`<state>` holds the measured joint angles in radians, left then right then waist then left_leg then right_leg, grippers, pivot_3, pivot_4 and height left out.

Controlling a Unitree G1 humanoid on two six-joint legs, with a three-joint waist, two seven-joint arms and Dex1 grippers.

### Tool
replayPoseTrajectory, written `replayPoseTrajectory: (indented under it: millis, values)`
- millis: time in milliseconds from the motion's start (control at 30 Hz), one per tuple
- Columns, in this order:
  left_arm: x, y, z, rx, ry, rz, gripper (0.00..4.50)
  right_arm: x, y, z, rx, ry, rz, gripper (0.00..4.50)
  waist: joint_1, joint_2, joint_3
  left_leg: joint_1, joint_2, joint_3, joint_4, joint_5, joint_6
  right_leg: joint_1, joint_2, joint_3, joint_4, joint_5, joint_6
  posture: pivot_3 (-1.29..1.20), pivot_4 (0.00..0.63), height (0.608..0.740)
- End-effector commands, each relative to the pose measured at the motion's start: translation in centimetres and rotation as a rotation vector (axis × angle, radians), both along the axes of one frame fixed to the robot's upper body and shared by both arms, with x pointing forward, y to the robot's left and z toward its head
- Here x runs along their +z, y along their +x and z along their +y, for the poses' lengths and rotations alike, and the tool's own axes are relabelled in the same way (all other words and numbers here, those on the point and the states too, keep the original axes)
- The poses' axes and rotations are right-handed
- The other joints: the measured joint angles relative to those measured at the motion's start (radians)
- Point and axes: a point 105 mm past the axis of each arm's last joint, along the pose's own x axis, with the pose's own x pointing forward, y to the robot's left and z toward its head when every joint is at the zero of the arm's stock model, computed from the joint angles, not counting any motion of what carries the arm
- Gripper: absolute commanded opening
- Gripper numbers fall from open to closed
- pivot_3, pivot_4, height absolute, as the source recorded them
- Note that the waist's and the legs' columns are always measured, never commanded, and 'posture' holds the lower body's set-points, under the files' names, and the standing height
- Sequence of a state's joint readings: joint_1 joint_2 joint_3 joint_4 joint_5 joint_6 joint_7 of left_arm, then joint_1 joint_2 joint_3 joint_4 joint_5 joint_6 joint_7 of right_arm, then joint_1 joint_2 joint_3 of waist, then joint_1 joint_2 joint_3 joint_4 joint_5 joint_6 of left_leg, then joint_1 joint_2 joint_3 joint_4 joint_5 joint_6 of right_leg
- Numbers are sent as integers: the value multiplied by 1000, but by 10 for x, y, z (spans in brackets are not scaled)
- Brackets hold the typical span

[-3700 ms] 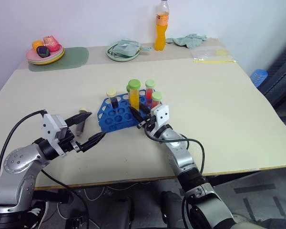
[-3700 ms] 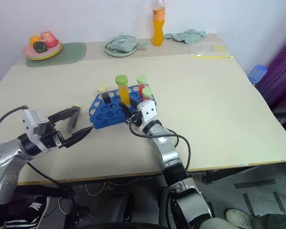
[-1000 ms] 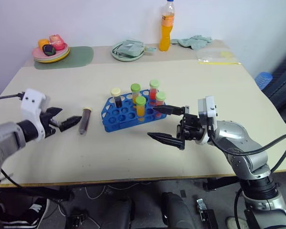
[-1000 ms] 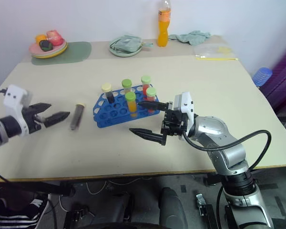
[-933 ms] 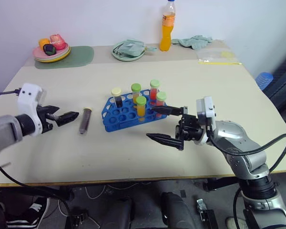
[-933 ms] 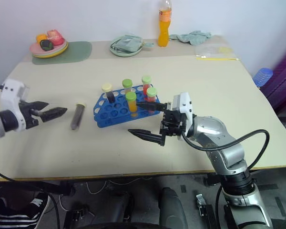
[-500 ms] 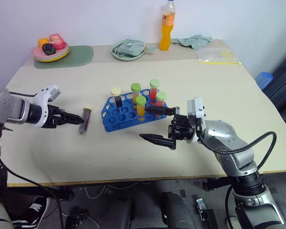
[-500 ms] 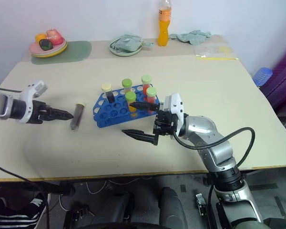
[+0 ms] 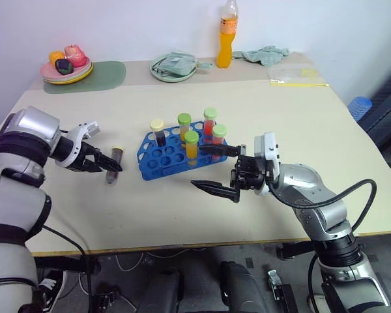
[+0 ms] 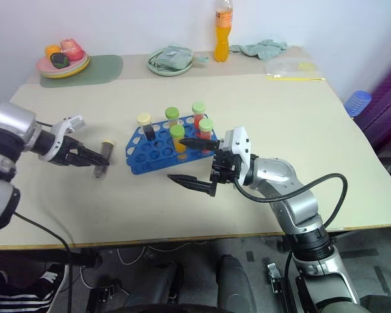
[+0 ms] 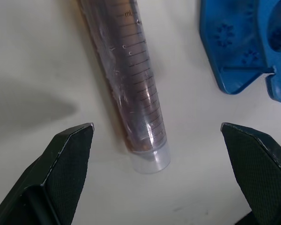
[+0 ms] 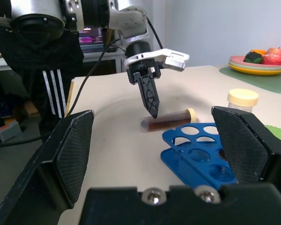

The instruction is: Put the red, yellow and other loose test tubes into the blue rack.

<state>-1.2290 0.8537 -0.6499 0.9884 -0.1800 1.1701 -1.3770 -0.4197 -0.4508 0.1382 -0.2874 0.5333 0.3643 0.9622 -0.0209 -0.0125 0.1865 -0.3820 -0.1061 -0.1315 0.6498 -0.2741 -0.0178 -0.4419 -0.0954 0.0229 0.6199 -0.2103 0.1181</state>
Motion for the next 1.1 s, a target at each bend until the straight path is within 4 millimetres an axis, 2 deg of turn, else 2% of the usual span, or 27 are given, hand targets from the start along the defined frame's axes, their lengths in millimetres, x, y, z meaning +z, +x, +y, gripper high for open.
replayPoseTrajectory:
  millis: [33,167,300,400,533,567,600,767,867,933,967,1000,1067,1100]
  values:
    - [3,-1,6,-18,44,16,4500,9,-2,0,3,15,-46,4429,0,0,0,0,0,0,0,0,0,0,0,0,0,0,0,0,150,740]
    - [-10,-3,10,-6,69,46,4500,9,-2,0,-2,13,-48,4429,0,0,0,-2,0,0,1,0,0,-1,0,0,1,0,0,0,150,740]
    - [-10,2,3,20,46,38,4500,10,-3,1,-2,18,-49,4429,2,0,0,-2,0,0,2,0,0,-1,0,0,2,0,0,0,150,740]
    - [-14,5,2,22,53,25,3677,11,-3,2,-6,22,-50,4500,3,0,0,-1,0,-1,3,-2,3,-1,0,0,5,0,0,0,150,740]
    - [-17,6,1,42,49,20,1600,13,-3,3,-7,25,-55,4500,5,0,0,-2,0,-1,5,-1,3,-1,-1,0,7,0,1,0,150,740]
    - [-17,6,1,44,47,20,1136,13,-3,3,-8,25,-56,4500,3,0,0,-2,0,-1,6,-1,2,-1,-1,0,7,0,1,0,150,740]
    - [-16,7,2,53,47,13,858,13,-3,3,-11,24,-57,4500,3,0,0,-2,0,-1,6,-1,2,-1,-1,0,7,0,1,0,150,740]
    - [2,16,15,154,40,-93,859,12,-2,1,-26,23,-65,4500,0,-1,0,-2,0,-2,7,-2,3,-2,-1,0,9,0,1,0,150,740]
    - [21,25,30,226,55,-233,859,12,-1,-1,-43,25,-65,4500,-3,-1,0,-4,0,-2,8,-1,2,-4,-1,0,10,0,1,0,150,740]
    - [42,36,38,166,97,-489,859,10,0,-5,-62,19,-66,4500,-3,0,0,-5,0,-1,8,0,-1,-5,-1,0,10,0,1,0,150,740]
    - [55,38,36,171,84,-598,859,10,0,-8,-72,17,-67,4500,-2,0,0,-5,0,-1,8,1,-1,-6,-2,1,10,0,1,0,150,740]
    - [74,42,25,168,24,-793,859,9,0,-11,-78,12,-66,4500,0,0,-1,-6,0,-1,9,1,-2,-6,-2,1,11,0,1,0,150,740]
    - [98,31,12,170,-67,-1082,859,9,-2,-15,-83,6,-63,4500,12,-1,0,-9,0,-1,11,1,-2,-8,-3,1,10,0,0,0,150,740]
    - [102,23,8,166,-88,-1162,859,9,-2,-17,-84,5,-62,4500,13,-2,-1,-11,0,-2,13,1,-2,-8,-3,0,10,0,0,0,150,740]
